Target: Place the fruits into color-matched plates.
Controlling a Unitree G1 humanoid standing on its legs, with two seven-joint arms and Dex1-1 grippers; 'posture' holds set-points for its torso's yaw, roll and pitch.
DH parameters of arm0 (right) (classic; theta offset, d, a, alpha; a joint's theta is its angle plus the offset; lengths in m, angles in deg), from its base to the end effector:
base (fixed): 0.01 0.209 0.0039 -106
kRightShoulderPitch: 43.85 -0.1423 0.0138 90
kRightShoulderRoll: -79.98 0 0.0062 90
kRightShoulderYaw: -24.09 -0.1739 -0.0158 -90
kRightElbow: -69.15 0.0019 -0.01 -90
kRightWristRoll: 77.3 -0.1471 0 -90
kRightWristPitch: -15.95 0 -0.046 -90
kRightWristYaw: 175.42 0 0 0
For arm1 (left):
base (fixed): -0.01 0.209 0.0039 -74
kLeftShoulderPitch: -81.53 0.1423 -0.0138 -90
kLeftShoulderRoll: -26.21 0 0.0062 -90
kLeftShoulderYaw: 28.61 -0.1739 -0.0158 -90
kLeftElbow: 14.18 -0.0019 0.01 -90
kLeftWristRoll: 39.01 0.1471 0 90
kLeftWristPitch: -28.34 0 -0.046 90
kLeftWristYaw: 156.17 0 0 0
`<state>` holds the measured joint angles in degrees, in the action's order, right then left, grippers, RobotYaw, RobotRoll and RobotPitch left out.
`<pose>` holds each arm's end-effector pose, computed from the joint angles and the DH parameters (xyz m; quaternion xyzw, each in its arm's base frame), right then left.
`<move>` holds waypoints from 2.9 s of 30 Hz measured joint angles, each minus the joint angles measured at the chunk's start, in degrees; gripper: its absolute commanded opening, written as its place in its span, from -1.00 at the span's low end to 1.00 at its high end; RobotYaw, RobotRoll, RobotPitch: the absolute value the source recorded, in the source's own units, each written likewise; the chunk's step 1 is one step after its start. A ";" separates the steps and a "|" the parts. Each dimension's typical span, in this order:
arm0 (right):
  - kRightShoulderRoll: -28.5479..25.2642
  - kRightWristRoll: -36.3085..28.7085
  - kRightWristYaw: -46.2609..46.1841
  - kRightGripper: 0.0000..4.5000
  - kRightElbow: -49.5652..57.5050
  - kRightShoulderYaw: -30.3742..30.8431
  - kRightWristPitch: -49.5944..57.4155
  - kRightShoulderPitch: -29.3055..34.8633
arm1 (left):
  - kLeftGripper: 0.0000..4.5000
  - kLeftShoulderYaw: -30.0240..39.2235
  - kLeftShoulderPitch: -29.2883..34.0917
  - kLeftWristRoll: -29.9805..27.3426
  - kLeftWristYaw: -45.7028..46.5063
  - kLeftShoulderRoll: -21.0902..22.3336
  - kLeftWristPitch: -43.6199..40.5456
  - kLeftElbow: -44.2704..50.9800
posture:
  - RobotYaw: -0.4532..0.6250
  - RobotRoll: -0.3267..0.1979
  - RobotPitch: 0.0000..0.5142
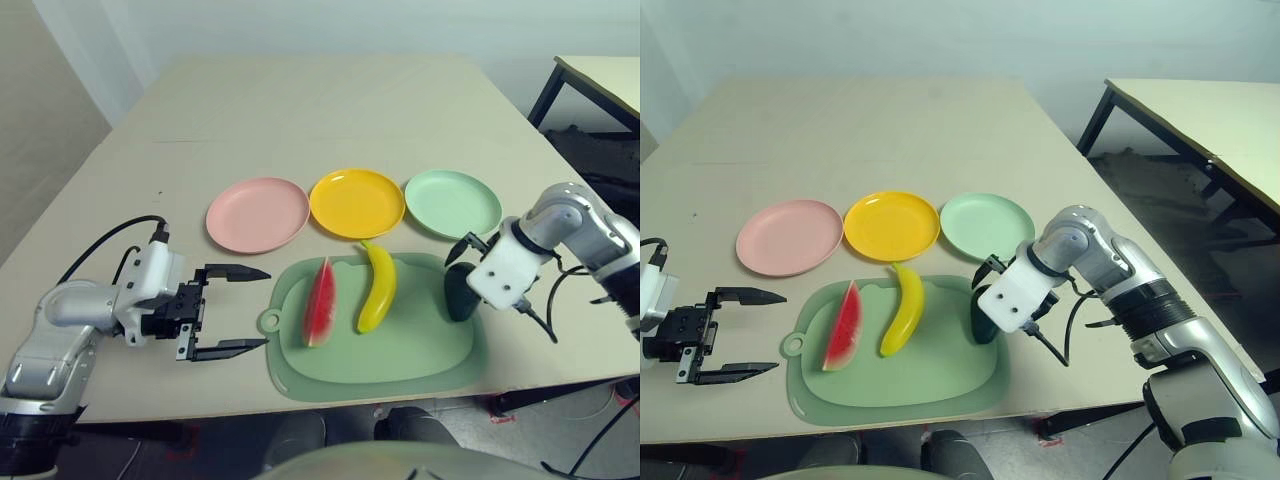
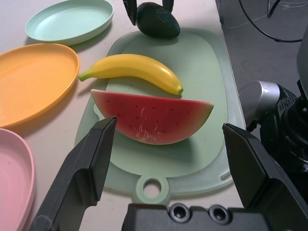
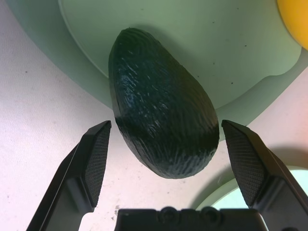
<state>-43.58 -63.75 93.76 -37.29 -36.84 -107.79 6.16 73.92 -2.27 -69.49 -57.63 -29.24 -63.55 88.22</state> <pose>0.2905 -0.1955 0.1862 -0.6216 0.1303 0.6901 0.3470 0.1933 0.2903 0.1637 0.1949 0.0589 -0.6231 0.7552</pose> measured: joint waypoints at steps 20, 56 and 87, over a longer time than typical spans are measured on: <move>-0.14 0.04 1.06 0.36 0.22 0.87 2.81 0.01 | 1.00 -1.29 0.20 1.08 0.03 -0.07 1.89 -1.51 | 0.08 0.25 -0.97; 13.68 22.86 -25.44 0.52 -49.37 6.26 2.30 -28.57 | 1.00 -1.92 -4.36 -1.17 15.18 -3.37 -9.56 1.67 | 0.15 0.25 -1.00; 14.24 1.34 -1.46 0.98 -2.17 3.99 3.67 -13.94 | 1.00 -1.56 -2.04 -0.68 4.51 0.05 -3.99 0.90 | 0.15 0.25 -1.00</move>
<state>-29.34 -62.41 92.30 -39.46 -32.85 -104.12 -7.78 72.36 -4.32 -70.18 -53.12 -29.19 -67.54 89.12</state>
